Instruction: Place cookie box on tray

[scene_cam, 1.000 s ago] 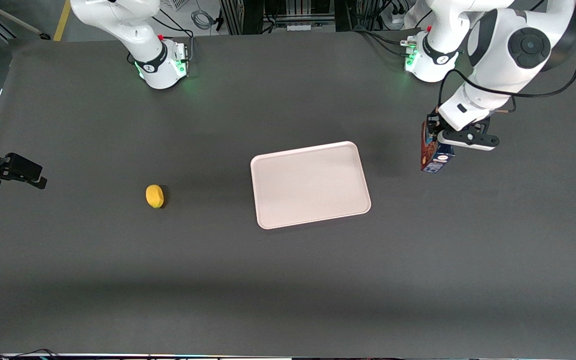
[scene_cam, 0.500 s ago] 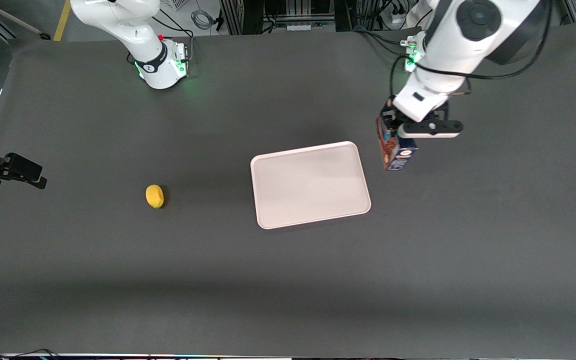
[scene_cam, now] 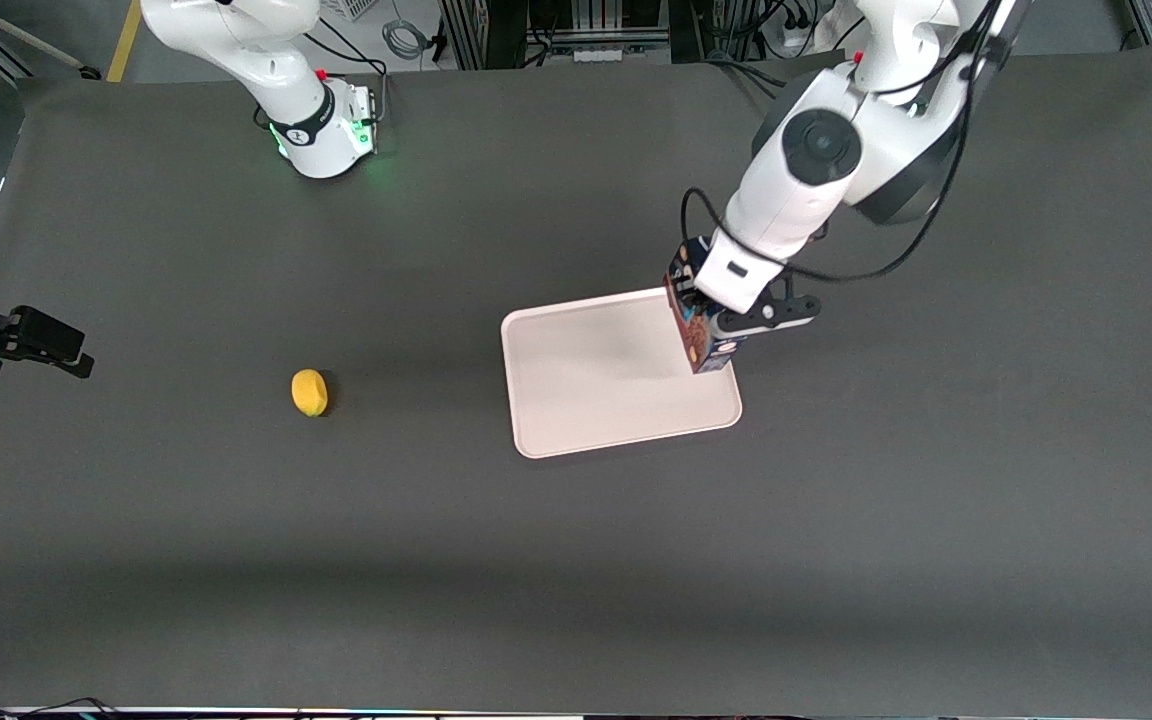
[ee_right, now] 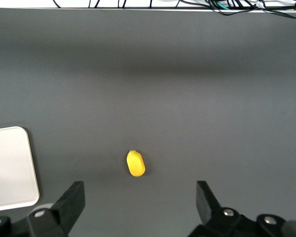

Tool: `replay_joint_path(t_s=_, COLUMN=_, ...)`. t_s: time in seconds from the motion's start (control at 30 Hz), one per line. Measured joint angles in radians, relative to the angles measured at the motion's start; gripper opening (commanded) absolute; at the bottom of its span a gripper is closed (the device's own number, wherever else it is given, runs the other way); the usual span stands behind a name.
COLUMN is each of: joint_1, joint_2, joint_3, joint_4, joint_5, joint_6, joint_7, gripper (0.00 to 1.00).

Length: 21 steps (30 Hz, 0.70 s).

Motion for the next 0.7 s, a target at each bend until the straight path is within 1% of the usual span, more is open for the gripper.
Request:
replay_joint_path(t_s=0.1, joint_1=-0.008, joint_2=0.054, joint_3=-0.002, joint_4=-0.003, joint_5=0.045, joint_6=0.049, joint_7=-0.049, gripper=0.14)
replay_joint_path(t_s=0.27, joint_1=-0.021, joint_2=0.135, joint_3=-0.002, joint_4=-0.017, joint_5=0.147, joint_6=0.128, joint_7=-0.099, gripper=0.14)
replay_joint_path(t_s=0.33, joint_1=-0.023, joint_2=0.158, joint_3=-0.002, joint_4=-0.026, joint_5=0.171, joint_6=0.157, joint_7=-0.111, gripper=0.14)
replay_joint_path(t_s=0.47, joint_1=-0.025, joint_2=0.192, joint_3=-0.001, joint_4=-0.036, joint_5=0.200, joint_6=0.203, joint_7=-0.120, gripper=0.14)
replay_joint_path(t_s=0.7, joint_1=-0.037, joint_2=0.217, joint_3=0.011, joint_4=-0.046, joint_5=0.237, joint_6=0.236, joint_7=-0.134, gripper=0.15)
